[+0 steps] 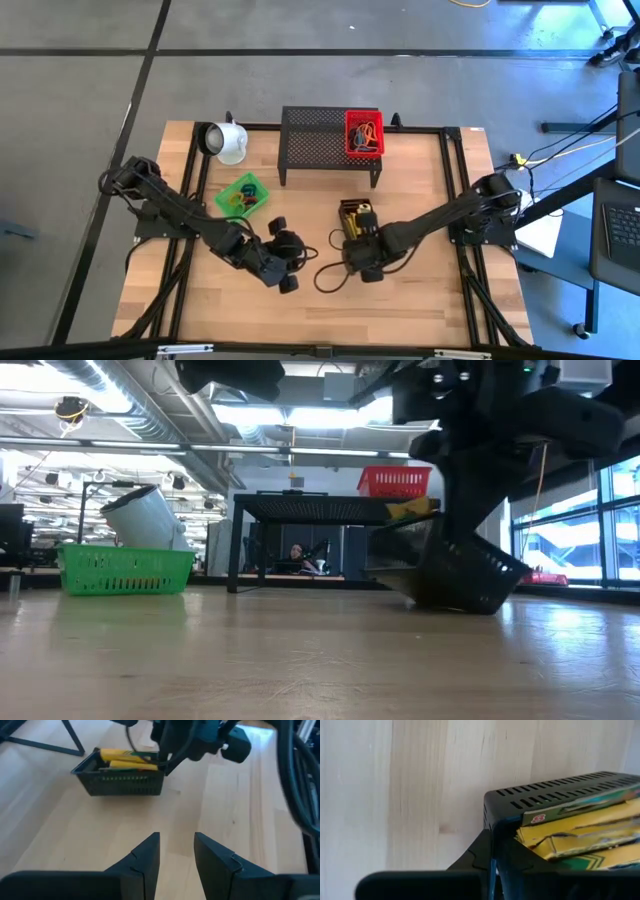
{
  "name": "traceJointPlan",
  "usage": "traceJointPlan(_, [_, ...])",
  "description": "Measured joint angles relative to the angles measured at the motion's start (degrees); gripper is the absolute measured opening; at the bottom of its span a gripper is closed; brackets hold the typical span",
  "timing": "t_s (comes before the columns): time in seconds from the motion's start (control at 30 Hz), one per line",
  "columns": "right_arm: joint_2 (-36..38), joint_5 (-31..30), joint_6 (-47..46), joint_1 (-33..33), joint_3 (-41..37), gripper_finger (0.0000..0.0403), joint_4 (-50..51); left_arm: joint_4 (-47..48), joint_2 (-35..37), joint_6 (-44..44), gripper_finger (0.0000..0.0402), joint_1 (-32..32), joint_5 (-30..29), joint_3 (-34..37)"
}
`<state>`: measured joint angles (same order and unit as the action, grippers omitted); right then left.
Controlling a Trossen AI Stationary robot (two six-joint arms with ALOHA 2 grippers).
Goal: Pick & Place Office Desk Supplies
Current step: Put the black bin on the shelf
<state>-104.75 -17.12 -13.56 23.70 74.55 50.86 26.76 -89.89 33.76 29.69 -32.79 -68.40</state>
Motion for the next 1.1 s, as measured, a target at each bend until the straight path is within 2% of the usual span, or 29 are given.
traceJointPlan(0.2, [-1.48, 0.16, -2.82, -0.67, 1.84, 0.0031, -1.35, 0.00, 0.00, -0.01, 0.0114, 0.81, -0.03, 0.00])
traceJointPlan(0.6, [-1.42, 0.42, -4.00, -1.86, 2.66, 0.0140, -2.25, 0.02, 0.00, 0.02, 0.0114, 0.77, -0.07, 0.00])
traceJointPlan(0.7, [-0.14, 3.04, -3.42, -1.86, 2.66, 0.0160, -1.78, 0.02, 0.00, 0.01, 0.0114, 0.77, -0.07, 0.00])
traceJointPlan(0.97, [3.76, 4.31, 9.70, 0.17, 2.18, 0.0165, 1.99, 0.02, 0.00, 0.01, 0.0114, 0.77, -0.14, 0.00])
traceJointPlan(1.1, [3.70, 4.23, 11.68, -0.39, -2.30, 0.0159, 0.88, 0.02, 0.00, 0.75, 0.0114, 0.77, -0.16, 0.00])
